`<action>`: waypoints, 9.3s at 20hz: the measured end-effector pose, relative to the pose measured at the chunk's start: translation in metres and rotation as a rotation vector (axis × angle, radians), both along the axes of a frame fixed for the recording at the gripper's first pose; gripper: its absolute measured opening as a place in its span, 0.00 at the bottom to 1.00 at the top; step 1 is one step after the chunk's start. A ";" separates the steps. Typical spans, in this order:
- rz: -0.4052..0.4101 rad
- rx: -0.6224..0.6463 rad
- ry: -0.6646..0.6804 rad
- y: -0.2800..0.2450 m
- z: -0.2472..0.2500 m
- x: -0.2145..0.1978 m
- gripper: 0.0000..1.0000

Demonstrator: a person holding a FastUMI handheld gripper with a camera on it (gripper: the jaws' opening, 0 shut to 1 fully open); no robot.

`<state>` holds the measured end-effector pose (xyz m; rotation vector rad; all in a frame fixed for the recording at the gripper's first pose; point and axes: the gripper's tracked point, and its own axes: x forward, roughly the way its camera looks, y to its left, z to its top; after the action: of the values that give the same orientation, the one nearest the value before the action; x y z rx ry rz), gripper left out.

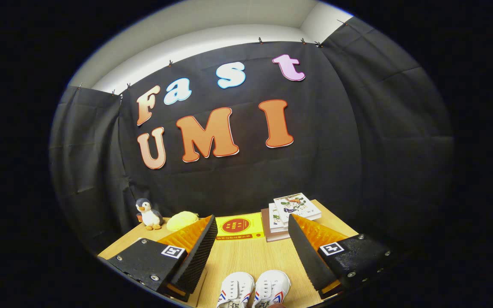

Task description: Open the storage box then place both shoes into the box .Put the left shoe in first, then the right shoe, with the right side of both shoes facing outward in a uniform manner.

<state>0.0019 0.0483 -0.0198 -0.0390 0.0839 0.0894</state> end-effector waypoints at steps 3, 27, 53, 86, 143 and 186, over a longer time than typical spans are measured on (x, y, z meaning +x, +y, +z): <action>0.056 0.016 0.065 0.019 -0.014 -0.003 0.99; 0.138 0.116 0.216 0.042 -0.048 -0.014 0.99; 0.093 0.047 0.203 0.024 -0.062 -0.008 0.98; 0.459 0.865 0.764 0.162 -0.174 -0.069 0.70; 0.010 0.043 0.814 0.083 -0.173 -0.072 0.98; 0.100 0.432 0.809 0.048 -0.255 -0.044 0.00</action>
<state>-0.0425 0.0962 -0.2750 0.4296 0.8688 0.2177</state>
